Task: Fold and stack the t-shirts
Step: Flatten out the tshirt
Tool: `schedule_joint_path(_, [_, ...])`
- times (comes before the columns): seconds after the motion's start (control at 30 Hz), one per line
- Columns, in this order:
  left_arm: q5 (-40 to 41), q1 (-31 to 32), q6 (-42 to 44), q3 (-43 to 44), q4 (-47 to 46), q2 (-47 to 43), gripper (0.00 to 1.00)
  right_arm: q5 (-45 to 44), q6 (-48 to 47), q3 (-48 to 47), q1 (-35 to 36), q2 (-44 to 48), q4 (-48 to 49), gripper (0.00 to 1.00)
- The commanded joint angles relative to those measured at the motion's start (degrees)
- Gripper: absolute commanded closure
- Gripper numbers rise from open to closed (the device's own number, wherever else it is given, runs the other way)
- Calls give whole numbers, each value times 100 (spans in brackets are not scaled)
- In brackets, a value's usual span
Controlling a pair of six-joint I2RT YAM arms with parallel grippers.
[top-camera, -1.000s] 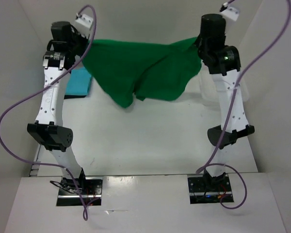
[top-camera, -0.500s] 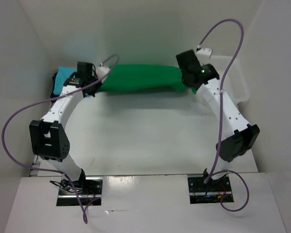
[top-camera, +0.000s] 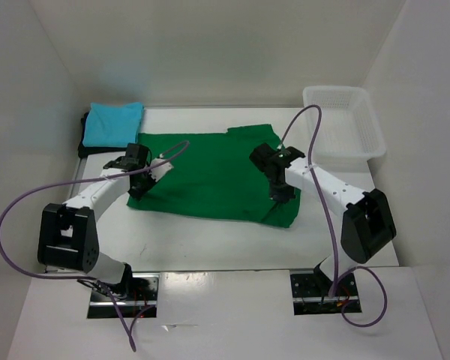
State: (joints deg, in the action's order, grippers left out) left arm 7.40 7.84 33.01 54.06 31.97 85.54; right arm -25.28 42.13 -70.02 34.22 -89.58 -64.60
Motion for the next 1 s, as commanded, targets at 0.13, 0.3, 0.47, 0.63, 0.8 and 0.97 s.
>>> schedule_joint_path(0.13, [59, -133, -57, 2594, 231, 636, 100, -1187, -1300, -3391, -1054, -1129, 220, 100])
schedule_joint_path(0.3, [674, -133, -839, 6533, 82, 1702, 100, -1578, -1383, -8847, -1839, -2889, -434, 100])
schedule_joint_path(0.47, [693, -133, -797, 8556, 160, 2300, 100, -1498, -1523, -9355, -2059, -2785, -220, 100])
schedule_joint_path(0.63, [622, -133, -797, 8718, 274, 2371, 100, -1498, -1646, -9136, -2059, -2196, -114, 100])
schedule_joint_path(0.8, [376, -133, -727, 7736, 197, 1898, 100, -1498, -1699, -8196, -2059, -1695, -114, 100])
schedule_joint_path(0.97, [447, -133, -551, 6303, 64, 1248, 100, -2287, -1533, -6268, -1446, -802, -168, 100])
